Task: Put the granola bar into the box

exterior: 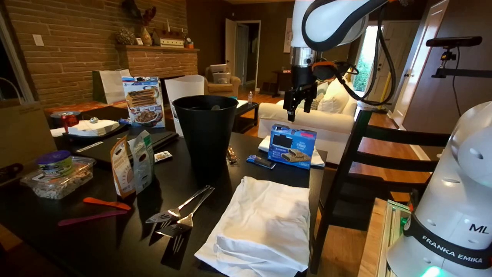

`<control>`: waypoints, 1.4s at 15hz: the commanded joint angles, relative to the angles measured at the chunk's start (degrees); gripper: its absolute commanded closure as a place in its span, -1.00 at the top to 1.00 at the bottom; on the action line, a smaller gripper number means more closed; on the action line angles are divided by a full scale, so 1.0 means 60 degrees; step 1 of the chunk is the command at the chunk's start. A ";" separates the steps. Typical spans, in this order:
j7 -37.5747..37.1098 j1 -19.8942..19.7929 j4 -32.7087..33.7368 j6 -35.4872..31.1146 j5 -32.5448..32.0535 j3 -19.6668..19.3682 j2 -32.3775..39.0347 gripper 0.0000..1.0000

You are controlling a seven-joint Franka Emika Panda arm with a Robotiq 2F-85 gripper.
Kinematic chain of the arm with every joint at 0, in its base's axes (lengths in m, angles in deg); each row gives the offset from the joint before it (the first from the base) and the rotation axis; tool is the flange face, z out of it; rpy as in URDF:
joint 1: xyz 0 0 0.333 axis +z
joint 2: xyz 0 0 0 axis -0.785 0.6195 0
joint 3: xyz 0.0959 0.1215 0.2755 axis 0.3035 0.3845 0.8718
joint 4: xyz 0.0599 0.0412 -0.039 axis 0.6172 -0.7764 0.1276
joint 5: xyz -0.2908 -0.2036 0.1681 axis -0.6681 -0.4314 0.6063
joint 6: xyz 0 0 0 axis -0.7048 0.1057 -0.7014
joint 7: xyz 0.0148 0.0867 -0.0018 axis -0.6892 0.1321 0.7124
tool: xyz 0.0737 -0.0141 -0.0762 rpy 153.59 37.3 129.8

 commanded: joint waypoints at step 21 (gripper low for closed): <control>-0.4725 -0.0734 -0.0257 -0.6065 -0.4355 -0.0560 0.4702 1.00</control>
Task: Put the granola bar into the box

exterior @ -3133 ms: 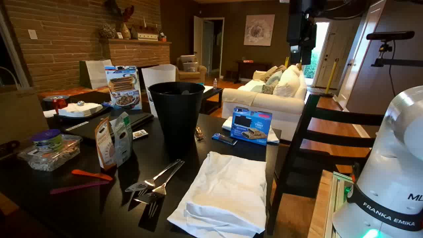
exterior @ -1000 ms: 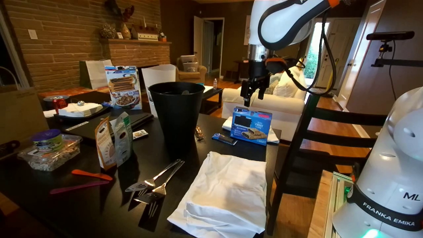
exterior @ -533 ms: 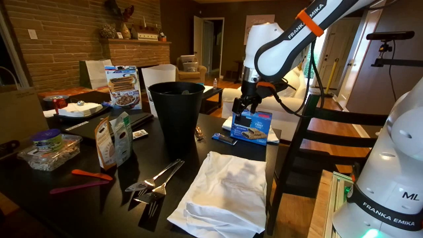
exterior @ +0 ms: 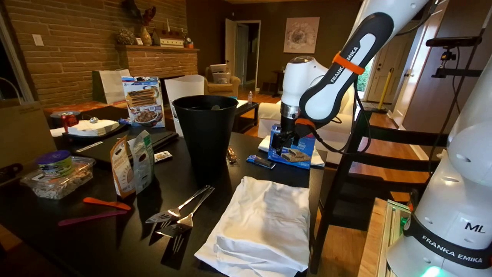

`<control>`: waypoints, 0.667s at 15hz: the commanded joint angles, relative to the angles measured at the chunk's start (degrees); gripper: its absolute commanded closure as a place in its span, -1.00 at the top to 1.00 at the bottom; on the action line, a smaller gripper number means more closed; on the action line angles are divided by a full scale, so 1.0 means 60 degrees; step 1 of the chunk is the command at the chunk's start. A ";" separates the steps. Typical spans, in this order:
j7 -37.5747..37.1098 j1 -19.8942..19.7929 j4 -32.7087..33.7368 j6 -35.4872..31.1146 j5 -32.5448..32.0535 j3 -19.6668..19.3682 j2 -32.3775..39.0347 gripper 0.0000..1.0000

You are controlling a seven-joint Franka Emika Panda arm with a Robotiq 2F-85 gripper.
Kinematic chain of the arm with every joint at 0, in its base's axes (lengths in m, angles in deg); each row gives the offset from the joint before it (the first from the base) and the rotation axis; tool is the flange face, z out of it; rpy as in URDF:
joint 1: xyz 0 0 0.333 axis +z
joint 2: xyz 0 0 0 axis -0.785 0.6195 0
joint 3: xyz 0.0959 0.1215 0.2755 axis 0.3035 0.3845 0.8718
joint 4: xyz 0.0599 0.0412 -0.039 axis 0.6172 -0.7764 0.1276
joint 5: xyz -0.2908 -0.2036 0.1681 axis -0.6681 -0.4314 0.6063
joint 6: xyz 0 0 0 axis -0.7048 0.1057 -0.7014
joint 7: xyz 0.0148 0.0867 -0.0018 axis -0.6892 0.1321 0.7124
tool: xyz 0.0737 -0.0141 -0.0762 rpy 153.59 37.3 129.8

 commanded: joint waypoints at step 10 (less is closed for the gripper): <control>-0.3955 0.0473 0.1519 -0.1433 -0.3399 -0.0990 0.2498 1.00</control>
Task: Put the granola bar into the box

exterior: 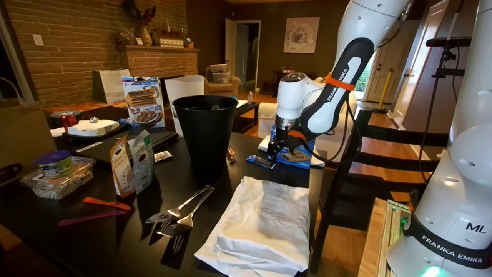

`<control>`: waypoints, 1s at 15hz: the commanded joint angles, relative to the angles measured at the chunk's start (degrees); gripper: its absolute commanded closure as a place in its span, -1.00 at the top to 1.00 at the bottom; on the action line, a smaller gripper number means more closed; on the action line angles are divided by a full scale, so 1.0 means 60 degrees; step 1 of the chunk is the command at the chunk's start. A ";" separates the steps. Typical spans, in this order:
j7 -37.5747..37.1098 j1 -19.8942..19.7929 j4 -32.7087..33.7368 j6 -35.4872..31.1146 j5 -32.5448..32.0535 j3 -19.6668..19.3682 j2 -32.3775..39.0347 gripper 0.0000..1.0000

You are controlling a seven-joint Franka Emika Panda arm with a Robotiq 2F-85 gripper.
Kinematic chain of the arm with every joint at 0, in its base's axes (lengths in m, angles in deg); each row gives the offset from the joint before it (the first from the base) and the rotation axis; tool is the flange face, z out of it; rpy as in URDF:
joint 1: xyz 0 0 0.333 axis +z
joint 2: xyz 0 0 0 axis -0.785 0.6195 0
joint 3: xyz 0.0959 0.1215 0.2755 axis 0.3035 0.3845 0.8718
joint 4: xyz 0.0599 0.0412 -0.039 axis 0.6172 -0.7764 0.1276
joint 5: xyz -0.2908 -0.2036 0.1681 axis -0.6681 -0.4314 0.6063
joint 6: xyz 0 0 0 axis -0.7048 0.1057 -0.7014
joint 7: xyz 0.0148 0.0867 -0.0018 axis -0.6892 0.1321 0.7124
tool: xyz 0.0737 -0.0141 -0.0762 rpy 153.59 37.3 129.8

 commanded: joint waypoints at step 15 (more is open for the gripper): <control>-0.3642 0.1364 0.2005 -0.1526 -0.2372 -0.1434 0.2784 0.73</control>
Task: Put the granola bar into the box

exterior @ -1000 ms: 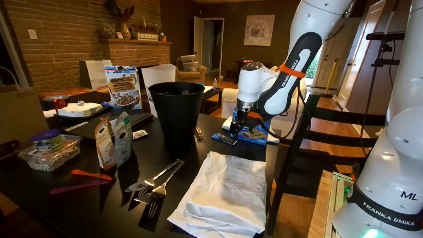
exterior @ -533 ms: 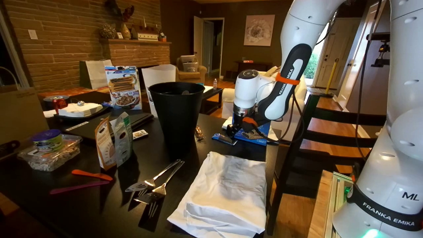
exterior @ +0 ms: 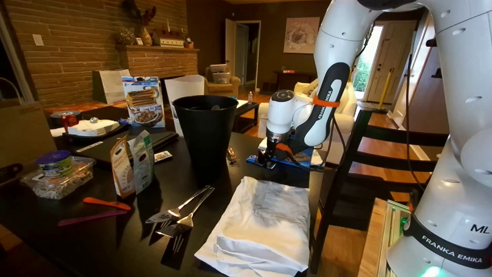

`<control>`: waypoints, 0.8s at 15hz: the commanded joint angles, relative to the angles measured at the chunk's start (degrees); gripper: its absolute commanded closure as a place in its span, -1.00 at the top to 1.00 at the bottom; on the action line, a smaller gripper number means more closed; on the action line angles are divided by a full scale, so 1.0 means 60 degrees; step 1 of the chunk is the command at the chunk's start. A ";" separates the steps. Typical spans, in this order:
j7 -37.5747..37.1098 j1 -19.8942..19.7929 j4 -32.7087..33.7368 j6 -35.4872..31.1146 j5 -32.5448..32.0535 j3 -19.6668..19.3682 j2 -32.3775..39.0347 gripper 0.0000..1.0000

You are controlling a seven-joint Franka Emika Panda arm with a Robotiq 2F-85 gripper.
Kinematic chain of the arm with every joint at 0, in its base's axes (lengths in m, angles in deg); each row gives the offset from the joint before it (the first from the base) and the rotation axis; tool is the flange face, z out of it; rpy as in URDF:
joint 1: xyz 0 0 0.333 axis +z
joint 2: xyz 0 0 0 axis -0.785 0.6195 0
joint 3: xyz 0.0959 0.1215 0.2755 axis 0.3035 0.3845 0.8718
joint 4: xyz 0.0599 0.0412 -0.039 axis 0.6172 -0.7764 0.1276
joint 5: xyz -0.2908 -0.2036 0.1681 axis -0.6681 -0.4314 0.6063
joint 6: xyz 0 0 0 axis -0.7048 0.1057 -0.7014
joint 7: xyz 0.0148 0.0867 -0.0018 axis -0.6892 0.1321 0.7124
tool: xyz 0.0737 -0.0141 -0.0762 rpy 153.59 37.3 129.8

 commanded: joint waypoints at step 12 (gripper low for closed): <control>-0.0775 0.0942 0.0764 -0.1029 -0.0074 -0.0879 0.1200 -0.99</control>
